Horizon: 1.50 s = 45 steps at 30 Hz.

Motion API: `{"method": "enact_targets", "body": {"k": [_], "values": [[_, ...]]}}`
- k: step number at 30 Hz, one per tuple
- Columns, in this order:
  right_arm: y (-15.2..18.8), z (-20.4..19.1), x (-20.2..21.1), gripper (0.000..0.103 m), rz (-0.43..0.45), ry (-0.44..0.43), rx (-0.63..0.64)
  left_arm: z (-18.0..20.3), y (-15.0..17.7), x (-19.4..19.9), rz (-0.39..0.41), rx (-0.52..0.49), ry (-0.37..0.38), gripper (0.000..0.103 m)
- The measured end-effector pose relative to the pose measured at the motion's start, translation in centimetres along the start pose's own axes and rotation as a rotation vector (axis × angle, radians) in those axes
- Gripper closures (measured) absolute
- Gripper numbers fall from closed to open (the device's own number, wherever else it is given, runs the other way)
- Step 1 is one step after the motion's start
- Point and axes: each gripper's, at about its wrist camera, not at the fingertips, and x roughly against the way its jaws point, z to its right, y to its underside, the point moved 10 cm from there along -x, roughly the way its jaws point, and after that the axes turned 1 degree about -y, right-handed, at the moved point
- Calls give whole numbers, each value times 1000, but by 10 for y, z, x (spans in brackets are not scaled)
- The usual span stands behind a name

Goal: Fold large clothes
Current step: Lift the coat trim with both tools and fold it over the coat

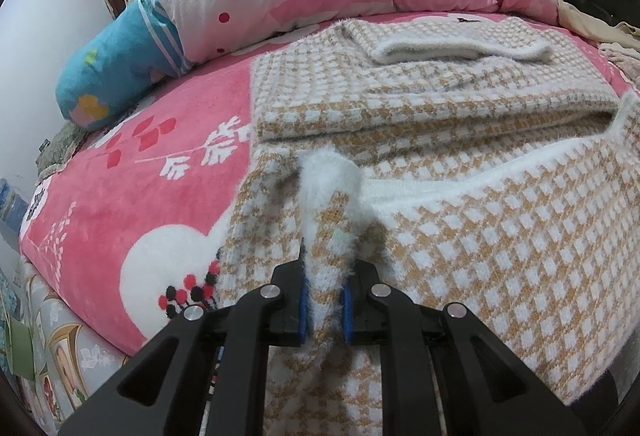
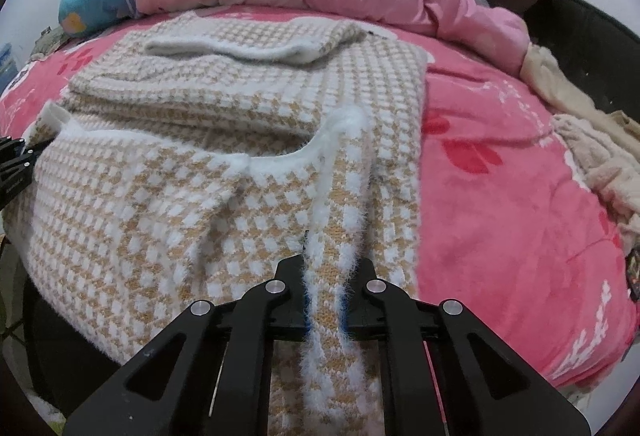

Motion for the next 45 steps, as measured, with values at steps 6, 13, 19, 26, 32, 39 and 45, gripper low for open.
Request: {"method": "enact_targets", "body": {"k": [6, 13, 19, 26, 32, 39, 45], "values": [[-6, 6, 28, 95, 70, 15, -18, 9, -9, 22, 67, 10, -7, 95], [-18, 13, 79, 96, 205, 38, -38, 22, -34, 83, 205, 21, -33, 96], [-52, 27, 112, 96, 330, 49, -33, 22, -73, 133, 328, 15, -64, 96], [-137, 52, 100, 96, 411, 40, -1, 11, -174, 129, 396, 31, -32, 96], [-221, 77, 31, 96, 367, 17, -1, 2, -262, 50, 345, 1, -21, 96], [-223, 86, -130, 90, 105, -74, -54, -2, -259, -116, 57, 17, 71, 92], [-195, 127, -167, 35, -3, -285, -271, -28, -240, -158, -65, 257, 263, 55]]}}
